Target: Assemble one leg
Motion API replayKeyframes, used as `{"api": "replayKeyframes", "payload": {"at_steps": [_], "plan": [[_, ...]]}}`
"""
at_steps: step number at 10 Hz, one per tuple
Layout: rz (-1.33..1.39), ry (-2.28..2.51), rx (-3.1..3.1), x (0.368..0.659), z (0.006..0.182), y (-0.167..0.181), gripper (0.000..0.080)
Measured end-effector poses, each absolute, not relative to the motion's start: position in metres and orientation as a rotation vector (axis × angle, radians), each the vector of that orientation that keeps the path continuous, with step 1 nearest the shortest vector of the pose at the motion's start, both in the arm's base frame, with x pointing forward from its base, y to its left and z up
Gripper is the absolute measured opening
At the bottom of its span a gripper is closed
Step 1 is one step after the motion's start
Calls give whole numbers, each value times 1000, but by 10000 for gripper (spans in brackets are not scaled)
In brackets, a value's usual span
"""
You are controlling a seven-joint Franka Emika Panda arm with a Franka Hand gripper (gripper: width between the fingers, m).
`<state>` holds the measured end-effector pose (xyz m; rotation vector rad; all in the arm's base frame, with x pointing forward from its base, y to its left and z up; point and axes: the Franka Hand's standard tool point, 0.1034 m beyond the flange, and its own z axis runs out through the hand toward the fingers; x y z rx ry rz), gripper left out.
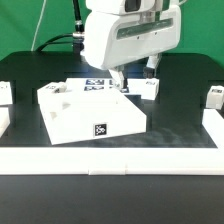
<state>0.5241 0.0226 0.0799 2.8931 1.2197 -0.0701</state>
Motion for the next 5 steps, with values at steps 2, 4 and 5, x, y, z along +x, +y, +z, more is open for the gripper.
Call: {"api": "replayKeyframes", "payload": {"at_steps": [2,4,5], "plan": [[-70,1215,2895,524,80,23,650],[-72,1216,2895,524,79,23,650],[-73,1216,2895,524,79,23,650]]}}
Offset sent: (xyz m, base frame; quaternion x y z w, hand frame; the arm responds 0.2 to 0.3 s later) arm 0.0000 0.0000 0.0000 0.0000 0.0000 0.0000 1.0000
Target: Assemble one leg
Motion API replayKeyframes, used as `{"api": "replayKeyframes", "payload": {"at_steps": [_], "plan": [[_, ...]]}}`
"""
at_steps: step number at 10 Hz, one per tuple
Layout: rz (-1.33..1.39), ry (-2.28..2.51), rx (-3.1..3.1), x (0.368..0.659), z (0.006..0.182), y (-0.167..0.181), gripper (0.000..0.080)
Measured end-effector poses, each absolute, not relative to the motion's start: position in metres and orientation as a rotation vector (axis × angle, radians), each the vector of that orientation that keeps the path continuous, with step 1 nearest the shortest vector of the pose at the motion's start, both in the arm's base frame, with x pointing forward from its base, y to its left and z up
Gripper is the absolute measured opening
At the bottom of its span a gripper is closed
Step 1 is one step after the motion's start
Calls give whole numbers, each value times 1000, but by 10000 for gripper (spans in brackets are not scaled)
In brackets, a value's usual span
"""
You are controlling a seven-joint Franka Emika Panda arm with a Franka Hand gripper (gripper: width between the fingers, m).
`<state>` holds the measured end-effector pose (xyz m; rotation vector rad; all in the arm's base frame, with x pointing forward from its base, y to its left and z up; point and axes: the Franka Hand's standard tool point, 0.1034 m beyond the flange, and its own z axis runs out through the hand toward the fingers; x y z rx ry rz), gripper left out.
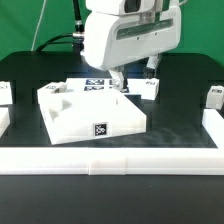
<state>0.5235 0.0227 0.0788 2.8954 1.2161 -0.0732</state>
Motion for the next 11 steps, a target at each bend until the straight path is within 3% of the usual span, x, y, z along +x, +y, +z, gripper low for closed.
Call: {"api": "replayKeyframes", "payload": {"at_steps": [2,5,11], "plan": [[-67,1265,2874,522,78,22,650],[-87,1651,2690,493,65,-1,650],[-128,1824,2586,486,61,-12,650]]}}
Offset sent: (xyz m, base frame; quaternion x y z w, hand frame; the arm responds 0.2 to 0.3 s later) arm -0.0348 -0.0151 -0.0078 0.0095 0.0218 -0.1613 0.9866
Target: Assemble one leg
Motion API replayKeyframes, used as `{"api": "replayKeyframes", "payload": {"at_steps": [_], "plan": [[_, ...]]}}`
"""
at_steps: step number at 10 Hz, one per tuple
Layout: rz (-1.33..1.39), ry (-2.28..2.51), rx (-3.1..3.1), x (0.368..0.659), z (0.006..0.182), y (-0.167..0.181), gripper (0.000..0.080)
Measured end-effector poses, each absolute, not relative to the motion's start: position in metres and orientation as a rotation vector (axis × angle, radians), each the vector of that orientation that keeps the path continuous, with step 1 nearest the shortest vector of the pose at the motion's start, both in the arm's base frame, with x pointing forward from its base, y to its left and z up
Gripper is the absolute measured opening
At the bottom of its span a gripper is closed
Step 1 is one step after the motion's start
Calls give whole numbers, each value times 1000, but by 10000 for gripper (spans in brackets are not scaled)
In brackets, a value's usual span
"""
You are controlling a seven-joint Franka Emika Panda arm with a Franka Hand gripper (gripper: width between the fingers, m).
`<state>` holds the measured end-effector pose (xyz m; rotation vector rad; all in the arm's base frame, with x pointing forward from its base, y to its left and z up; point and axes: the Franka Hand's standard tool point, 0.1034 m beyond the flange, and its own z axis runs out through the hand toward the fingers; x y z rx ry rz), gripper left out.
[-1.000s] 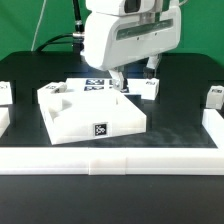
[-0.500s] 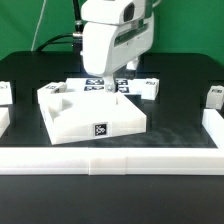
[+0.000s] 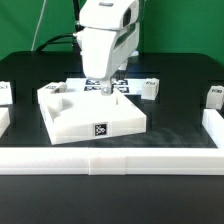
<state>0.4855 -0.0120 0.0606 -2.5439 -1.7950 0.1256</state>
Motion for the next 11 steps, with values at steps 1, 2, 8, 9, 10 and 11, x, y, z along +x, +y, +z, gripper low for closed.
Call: {"api": "replayKeyframes", "payload": {"at_steps": [1,2,8,9,10,11], "plan": [[119,-1837,-2515,485,60,-14,650],[90,-1991,-2401,478,54,-22,650],[54,-2272,-2129,445,41,-57,650],[55,-2271,-2128,444,40,-57,650],[56,-2269,-2129,444,40,-58,650],[58,-2286,-2106,443,38,-59,650]]}}
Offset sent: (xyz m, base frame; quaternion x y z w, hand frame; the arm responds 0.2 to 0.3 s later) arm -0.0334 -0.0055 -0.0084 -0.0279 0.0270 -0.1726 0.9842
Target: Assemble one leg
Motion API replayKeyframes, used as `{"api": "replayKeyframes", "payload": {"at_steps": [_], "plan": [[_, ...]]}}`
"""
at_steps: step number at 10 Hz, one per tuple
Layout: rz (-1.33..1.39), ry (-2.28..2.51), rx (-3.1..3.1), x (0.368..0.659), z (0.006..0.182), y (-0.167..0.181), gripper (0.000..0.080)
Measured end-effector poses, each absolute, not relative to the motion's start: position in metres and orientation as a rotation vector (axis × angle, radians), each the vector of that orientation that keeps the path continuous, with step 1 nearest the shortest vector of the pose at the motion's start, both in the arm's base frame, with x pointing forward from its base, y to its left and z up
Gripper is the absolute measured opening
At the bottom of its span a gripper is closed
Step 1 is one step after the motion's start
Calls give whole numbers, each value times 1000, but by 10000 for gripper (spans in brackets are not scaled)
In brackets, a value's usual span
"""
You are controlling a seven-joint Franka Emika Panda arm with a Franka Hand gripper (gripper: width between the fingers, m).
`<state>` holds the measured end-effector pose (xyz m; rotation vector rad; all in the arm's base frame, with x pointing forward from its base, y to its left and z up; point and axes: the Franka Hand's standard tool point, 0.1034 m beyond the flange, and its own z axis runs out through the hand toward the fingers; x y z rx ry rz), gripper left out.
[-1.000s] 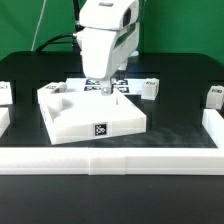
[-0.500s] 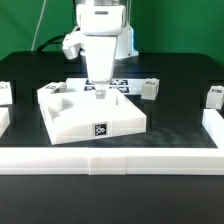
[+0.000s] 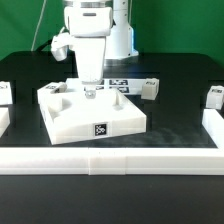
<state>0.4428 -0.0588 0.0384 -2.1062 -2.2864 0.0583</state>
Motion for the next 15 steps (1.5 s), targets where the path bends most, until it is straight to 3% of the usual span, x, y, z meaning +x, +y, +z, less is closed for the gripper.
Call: {"api": "replayKeyframes", "payload": {"at_steps": [4,8,10,11,12,13,15], "plan": [[52,-2386,-1964,419,16,-67,650],[62,-2352,-1985,415,10,-71,638],[63,-2351,-1986,415,10,-71,270],[63,-2351,-1986,415,10,-71,270],[63,-2351,-1985,415,10,-71,130],[57,-2354,-1991,417,11,-71,61],[57,-2354,-1992,417,11,-71,61]]}}
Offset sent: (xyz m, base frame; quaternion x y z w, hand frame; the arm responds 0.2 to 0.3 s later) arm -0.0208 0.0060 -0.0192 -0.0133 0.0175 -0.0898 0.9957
